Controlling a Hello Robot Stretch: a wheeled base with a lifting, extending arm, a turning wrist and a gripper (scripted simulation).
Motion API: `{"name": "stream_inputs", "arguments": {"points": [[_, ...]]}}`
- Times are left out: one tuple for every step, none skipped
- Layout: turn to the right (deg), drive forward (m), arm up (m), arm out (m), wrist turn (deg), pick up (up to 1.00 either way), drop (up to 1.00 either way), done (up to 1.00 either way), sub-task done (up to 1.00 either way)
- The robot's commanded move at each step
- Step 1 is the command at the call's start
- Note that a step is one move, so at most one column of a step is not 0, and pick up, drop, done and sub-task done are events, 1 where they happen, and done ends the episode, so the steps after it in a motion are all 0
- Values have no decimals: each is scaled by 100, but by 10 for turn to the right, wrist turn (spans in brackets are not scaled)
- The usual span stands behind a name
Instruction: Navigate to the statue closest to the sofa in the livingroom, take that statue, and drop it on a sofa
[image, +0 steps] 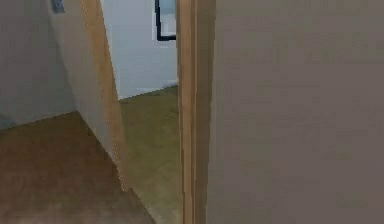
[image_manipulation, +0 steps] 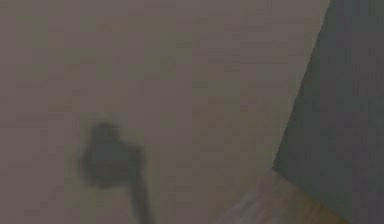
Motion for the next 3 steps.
{"name": "stream_inputs", "arguments": {"points": [[-390, 0, 0, 0, 0, 0, 0, 0, 0], [0, 75, 0, 0, 0, 0, 0, 0, 0], [-450, 0, 0, 0, 0, 0, 0, 0, 0]]}}
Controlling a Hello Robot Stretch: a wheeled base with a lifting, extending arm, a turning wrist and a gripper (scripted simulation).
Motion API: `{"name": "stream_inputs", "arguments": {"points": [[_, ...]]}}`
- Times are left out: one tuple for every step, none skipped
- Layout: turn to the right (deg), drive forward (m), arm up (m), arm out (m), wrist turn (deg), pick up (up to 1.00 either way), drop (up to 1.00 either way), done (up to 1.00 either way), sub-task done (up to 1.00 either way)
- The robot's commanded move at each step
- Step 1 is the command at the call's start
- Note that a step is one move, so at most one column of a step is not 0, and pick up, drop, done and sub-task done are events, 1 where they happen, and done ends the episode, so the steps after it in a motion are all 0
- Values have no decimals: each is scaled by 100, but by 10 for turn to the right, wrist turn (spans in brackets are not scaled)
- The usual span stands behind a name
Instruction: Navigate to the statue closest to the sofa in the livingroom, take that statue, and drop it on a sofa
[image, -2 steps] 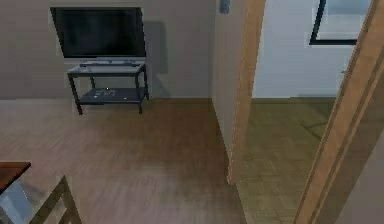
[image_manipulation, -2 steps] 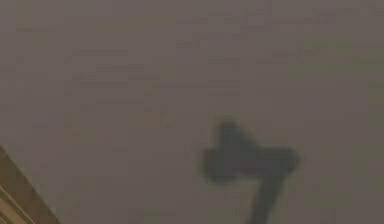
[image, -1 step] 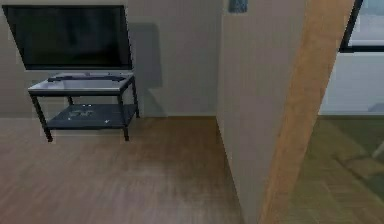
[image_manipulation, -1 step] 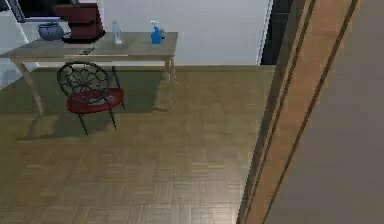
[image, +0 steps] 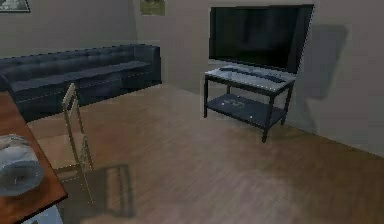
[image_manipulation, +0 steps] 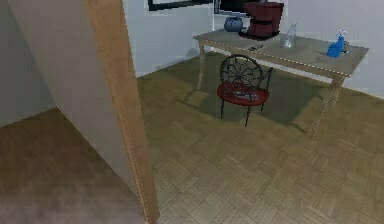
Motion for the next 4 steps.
{"name": "stream_inputs", "arguments": {"points": [[-120, 0, 0, 0, 0, 0, 0, 0, 0], [0, 100, 0, 0, 0, 0, 0, 0, 0], [0, 85, 0, 0, 0, 0, 0, 0, 0], [-450, 0, 0, 0, 0, 0, 0, 0, 0]]}}
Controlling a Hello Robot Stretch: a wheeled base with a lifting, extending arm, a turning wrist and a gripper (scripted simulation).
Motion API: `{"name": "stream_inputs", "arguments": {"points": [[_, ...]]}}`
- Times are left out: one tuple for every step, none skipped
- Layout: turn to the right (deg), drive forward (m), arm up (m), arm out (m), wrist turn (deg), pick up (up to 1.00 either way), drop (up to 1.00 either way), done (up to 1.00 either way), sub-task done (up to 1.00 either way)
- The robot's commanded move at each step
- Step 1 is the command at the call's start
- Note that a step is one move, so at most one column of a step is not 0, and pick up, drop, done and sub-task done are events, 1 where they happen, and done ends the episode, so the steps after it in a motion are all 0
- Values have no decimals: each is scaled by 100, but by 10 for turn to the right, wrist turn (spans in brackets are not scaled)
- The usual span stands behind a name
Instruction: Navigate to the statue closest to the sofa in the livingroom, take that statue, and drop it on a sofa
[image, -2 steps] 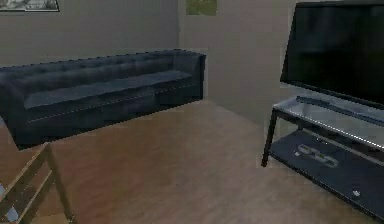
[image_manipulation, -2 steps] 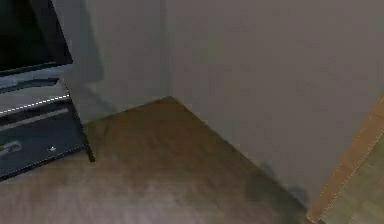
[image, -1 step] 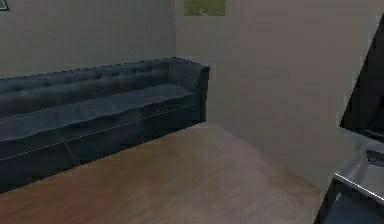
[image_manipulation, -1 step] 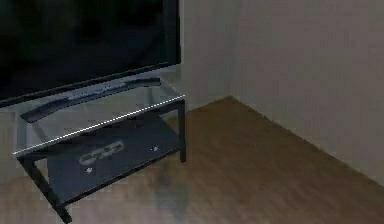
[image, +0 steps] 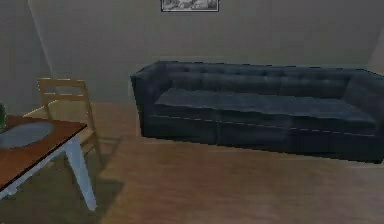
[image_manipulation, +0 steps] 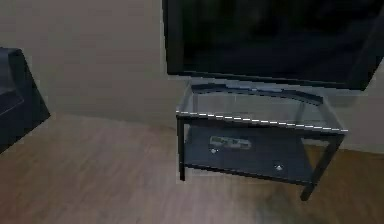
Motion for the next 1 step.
{"name": "stream_inputs", "arguments": {"points": [[-450, 0, 0, 0, 0, 0, 0, 0, 0]]}}
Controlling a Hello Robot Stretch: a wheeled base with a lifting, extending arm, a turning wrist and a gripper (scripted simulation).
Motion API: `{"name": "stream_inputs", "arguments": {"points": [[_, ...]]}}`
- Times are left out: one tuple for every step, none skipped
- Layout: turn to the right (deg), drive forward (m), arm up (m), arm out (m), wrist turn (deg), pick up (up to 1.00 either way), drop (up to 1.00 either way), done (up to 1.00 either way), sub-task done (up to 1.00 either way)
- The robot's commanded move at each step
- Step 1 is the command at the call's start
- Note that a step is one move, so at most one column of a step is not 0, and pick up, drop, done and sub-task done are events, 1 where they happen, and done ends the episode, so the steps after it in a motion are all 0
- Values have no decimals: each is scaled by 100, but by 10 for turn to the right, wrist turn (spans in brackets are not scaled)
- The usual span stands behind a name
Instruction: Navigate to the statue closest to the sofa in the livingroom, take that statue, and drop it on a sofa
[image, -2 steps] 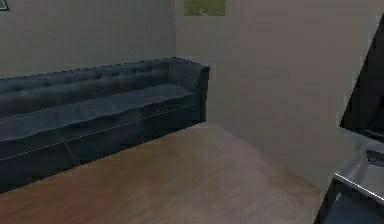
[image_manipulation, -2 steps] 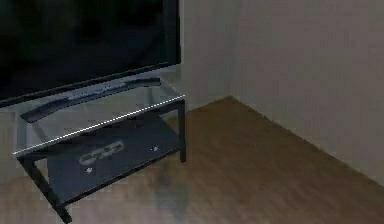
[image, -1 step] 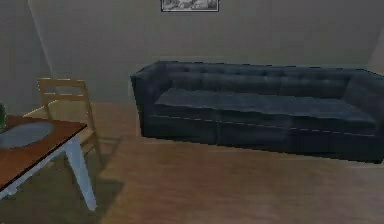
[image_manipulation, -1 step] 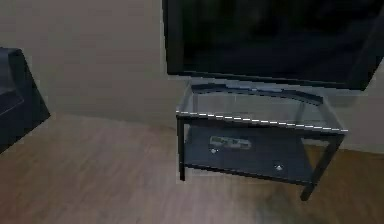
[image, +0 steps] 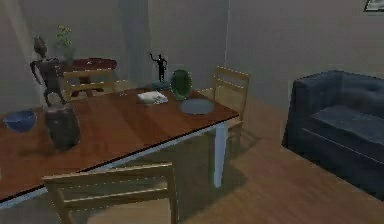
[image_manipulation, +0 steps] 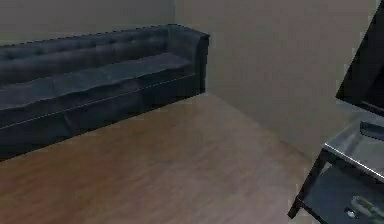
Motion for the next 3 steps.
{"name": "stream_inputs", "arguments": {"points": [[-450, 0, 0, 0, 0, 0, 0, 0, 0], [-450, 0, 0, 0, 0, 0, 0, 0, 0], [0, 100, 0, 0, 0, 0, 0, 0, 0]]}}
